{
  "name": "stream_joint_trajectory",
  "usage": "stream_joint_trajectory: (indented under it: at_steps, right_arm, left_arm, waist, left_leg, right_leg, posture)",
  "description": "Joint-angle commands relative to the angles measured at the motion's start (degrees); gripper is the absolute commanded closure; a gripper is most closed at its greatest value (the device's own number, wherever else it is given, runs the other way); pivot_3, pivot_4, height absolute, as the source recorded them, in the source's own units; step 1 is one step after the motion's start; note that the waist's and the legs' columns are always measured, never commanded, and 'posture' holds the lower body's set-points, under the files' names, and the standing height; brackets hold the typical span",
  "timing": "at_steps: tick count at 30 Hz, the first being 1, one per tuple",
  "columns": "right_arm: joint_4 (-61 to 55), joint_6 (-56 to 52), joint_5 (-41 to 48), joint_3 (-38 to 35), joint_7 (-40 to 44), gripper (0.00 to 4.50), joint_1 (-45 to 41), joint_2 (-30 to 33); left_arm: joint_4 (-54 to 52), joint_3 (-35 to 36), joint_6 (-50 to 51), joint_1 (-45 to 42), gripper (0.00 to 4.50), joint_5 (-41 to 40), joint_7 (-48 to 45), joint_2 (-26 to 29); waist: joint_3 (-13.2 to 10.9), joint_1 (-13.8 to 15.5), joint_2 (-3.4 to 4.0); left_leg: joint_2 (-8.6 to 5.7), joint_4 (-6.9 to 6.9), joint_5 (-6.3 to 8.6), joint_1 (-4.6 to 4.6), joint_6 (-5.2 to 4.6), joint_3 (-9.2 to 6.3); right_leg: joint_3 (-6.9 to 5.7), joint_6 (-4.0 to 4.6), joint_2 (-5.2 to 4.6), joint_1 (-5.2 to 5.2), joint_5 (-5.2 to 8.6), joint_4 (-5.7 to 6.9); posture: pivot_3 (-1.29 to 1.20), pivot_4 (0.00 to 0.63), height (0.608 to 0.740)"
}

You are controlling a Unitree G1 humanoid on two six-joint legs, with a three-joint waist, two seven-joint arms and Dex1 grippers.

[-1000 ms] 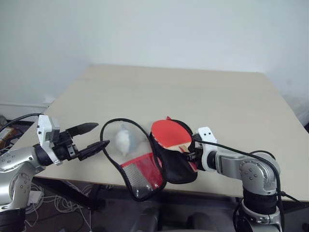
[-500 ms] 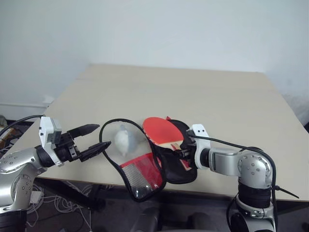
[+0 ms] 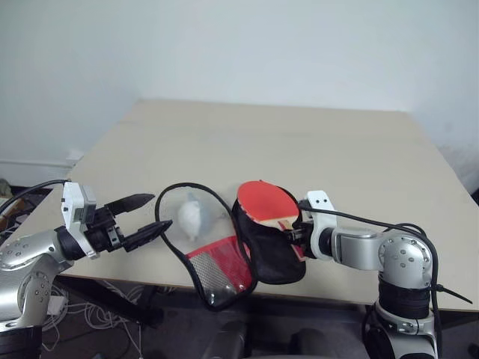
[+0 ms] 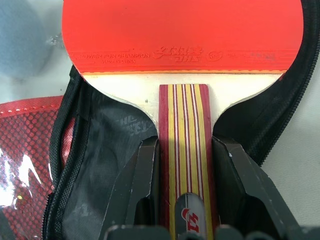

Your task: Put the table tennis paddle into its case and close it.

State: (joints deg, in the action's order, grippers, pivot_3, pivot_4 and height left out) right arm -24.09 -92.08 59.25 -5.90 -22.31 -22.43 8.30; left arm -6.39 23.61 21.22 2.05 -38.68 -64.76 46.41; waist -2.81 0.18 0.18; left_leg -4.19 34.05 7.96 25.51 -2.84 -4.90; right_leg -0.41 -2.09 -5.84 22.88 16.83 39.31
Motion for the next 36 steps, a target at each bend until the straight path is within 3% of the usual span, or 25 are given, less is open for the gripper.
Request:
stream_joint_trajectory:
  at_steps: [1, 11, 20, 21, 22, 28, 32, 36]
  right_arm:
    - [-1.00, -0.42, 1.92, -0.62, -1.23, 3.39, -0.88, -0.27]
    - [-0.65, -0.42, 2.24, 0.03, -3.49, 3.39, -0.24, -2.05]
    - [1.28, -0.42, 5.66, -2.12, -6.00, 0.34, -2.05, -6.88]
    - [1.41, -0.42, 6.39, -2.43, -5.90, 0.04, -2.19, -6.92]
    - [1.38, -0.42, 7.29, -2.57, -5.29, 0.04, -2.40, -6.35]
    - [0.15, 0.63, 3.38, -1.52, 2.95, 0.04, -7.48, 4.53]
    - [-2.90, 6.86, -4.24, 8.70, 13.47, 0.04, -8.17, 18.45]
    - [-5.09, 14.02, -10.74, 15.98, 21.37, 0.04, -6.58, 25.21]
  left_arm:
    - [-0.99, 0.41, -0.76, -0.90, 0.00, 0.14, -0.02, 0.19]
    - [-1.34, 0.49, -0.64, -0.67, 0.00, 0.16, 0.18, 0.25]
    - [-1.38, -0.22, -0.72, -0.93, 0.00, 0.36, 0.51, -0.20]
    - [-1.28, -0.30, -0.73, -1.04, 0.00, 0.39, 0.51, -0.22]
    - [-1.15, -0.36, -0.77, -1.16, 0.00, 0.44, 0.51, -0.23]
    - [-0.49, -0.63, -1.04, -1.91, 0.00, 0.90, 0.47, -0.39]
    - [-0.14, -0.90, -1.23, -2.50, 0.00, 1.26, 0.52, -0.61]
    - [0.08, -0.96, -1.25, -2.89, 0.00, 1.53, 0.47, -0.82]
  waist:
    - [0.00, -0.01, 0.00]
    - [-0.01, -0.01, 0.01]
    - [-0.07, 0.00, 0.13]
    - [-0.10, 0.01, 0.16]
    - [-0.11, 0.01, 0.18]
    - [-0.14, -0.01, 0.23]
    - [-0.18, 0.02, 0.30]
    - [-0.16, -0.21, 0.26]
  left_leg:
    - [0.00, 0.00, 0.00, 0.00, 0.00, 0.00]
    - [0.00, -0.01, 0.00, 0.00, 0.00, 0.00]
    - [0.00, -0.05, 0.00, -0.01, 0.00, 0.00]
    - [0.00, -0.05, 0.00, 0.00, 0.00, 0.00]
    - [0.00, -0.05, 0.00, 0.00, 0.00, 0.00]
    - [0.00, -0.04, 0.00, 0.00, 0.00, 0.05]
    - [0.05, -0.09, 0.00, 0.01, 0.00, 0.05]
    - [0.11, -0.21, 0.00, 0.06, 0.00, 0.03]
  right_leg:
    - [0.00, 0.00, 0.00, 0.00, 0.00, 0.00]
    - [0.00, -0.01, 0.01, 0.00, 0.00, 0.00]
    - [0.01, -0.01, 0.04, 0.01, 0.00, 0.00]
    - [0.00, -0.01, 0.04, 0.01, 0.00, 0.00]
    - [0.00, 0.00, 0.03, 0.01, 0.00, 0.00]
    - [0.00, -0.01, 0.01, 0.01, 0.00, -0.04]
    - [-0.05, -0.14, -0.04, 0.00, 0.08, -0.20]
    - [-0.08, 0.03, -0.04, -0.04, -0.03, -0.49]
  posture:
    - [0.00, 0.000, 0.707]
    - [0.00, 0.000, 0.707]
    - [0.00, 0.000, 0.707]
    - [0.00, 0.000, 0.707]
    - [0.00, 0.000, 0.707]
    - [0.00, 0.000, 0.707]
    - [0.00, 0.000, 0.707]
    - [0.00, 0.000, 0.707]
